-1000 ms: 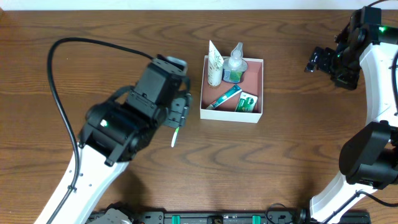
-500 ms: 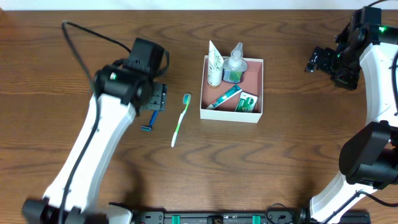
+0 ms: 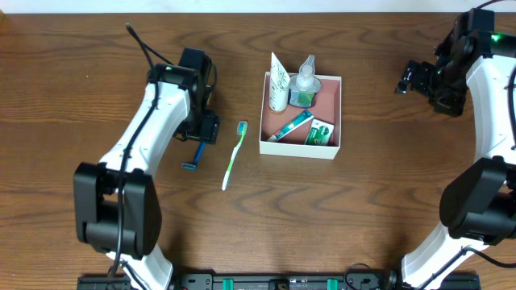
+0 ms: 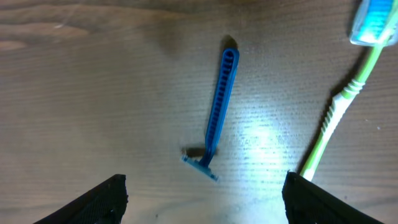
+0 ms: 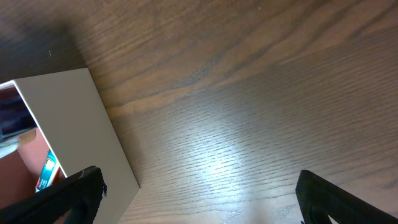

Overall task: Pack container
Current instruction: 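Move the left gripper back to the blue razor, then lower the left gripper and grasp the blue razor handle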

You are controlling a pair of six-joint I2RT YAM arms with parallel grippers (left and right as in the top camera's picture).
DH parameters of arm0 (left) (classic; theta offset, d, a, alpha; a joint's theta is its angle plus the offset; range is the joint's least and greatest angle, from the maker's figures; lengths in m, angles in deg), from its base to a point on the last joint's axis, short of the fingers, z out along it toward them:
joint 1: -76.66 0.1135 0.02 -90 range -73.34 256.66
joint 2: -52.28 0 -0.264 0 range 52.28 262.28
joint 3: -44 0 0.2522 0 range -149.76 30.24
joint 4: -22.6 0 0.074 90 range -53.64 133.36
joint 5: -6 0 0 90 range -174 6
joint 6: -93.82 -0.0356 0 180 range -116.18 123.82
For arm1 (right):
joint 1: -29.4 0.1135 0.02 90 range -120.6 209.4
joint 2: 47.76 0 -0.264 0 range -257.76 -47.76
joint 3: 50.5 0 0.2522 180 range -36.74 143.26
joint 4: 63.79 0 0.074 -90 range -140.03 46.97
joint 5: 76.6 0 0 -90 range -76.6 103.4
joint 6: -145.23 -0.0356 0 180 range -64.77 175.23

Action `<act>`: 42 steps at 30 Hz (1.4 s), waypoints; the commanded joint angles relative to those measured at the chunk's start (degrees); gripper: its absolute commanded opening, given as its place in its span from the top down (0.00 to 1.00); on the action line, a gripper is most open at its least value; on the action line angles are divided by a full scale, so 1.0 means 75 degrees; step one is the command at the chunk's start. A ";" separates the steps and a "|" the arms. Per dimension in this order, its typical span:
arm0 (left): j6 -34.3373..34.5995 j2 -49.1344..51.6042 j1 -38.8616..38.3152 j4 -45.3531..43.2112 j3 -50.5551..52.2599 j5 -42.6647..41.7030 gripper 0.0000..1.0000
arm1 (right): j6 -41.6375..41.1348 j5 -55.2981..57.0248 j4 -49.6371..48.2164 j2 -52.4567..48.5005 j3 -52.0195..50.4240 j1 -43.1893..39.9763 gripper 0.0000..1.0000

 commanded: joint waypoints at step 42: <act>-0.0787 0.0458 0.0577 -0.2763 0.2267 -0.1110 0.26 | -0.0093 0.0047 0.0000 -0.0029 0.0041 -0.0044 0.01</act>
